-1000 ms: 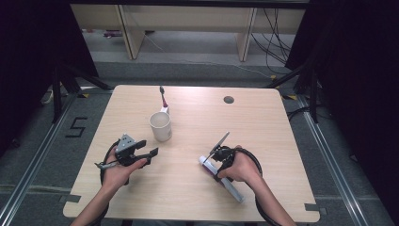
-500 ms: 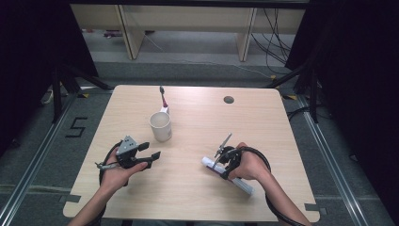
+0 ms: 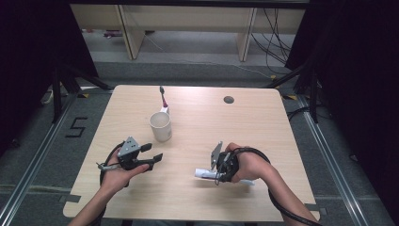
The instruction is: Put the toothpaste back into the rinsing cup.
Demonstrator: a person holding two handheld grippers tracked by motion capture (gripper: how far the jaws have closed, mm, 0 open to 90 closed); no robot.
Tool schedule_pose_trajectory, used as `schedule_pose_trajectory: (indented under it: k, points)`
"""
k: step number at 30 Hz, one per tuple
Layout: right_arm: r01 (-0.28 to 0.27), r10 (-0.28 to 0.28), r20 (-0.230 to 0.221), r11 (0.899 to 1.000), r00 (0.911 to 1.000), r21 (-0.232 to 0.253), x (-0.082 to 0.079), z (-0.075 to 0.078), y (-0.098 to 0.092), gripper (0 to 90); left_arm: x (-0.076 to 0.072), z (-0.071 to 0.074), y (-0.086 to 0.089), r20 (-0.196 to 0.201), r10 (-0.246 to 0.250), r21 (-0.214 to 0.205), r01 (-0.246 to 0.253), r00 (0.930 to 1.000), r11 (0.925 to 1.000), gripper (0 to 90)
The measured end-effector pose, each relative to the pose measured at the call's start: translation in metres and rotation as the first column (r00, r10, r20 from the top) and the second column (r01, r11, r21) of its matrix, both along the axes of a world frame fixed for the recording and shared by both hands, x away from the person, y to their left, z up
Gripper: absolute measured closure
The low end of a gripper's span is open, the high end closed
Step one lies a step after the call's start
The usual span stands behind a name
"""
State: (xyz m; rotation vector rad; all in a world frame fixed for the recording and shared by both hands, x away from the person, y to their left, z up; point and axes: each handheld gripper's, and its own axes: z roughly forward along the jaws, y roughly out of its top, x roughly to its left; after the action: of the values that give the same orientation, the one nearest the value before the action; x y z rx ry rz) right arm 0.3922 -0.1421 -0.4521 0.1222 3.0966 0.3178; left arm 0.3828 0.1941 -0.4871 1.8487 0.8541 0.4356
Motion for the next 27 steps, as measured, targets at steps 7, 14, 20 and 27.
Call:
schedule_pose_trajectory:
  k: [7, 14, 20, 27]
  points:
    - [-0.057, 0.058, 0.007, 0.998, 0.9983, -0.034, 0.0, 0.0, 0.0, 75.0, -0.006, 0.005, -0.007, 0.006, -0.083, 0.028, 0.083, 0.9965, 0.9961, 35.0]
    - [-0.072, 0.073, 0.021, 0.997, 0.9971, -0.024, 0.006, 0.005, -0.001, 74.9, -0.015, 0.009, -0.022, 0.029, -0.211, 0.075, 0.208, 0.9771, 0.9752, 34.9]
    - [-0.059, 0.06, 0.005, 0.997, 0.9982, -0.049, 0.006, 0.007, 0.001, 74.9, -0.021, 0.01, -0.039, 0.038, -0.352, 0.087, 0.348, 0.9352, 0.9335, 35.1]
    - [-0.094, 0.093, -0.007, 0.995, 0.9956, -0.043, 0.009, 0.006, 0.005, 74.9, -0.023, 0.01, -0.059, 0.047, -0.456, 0.142, 0.446, 0.8889, 0.884, 36.8]
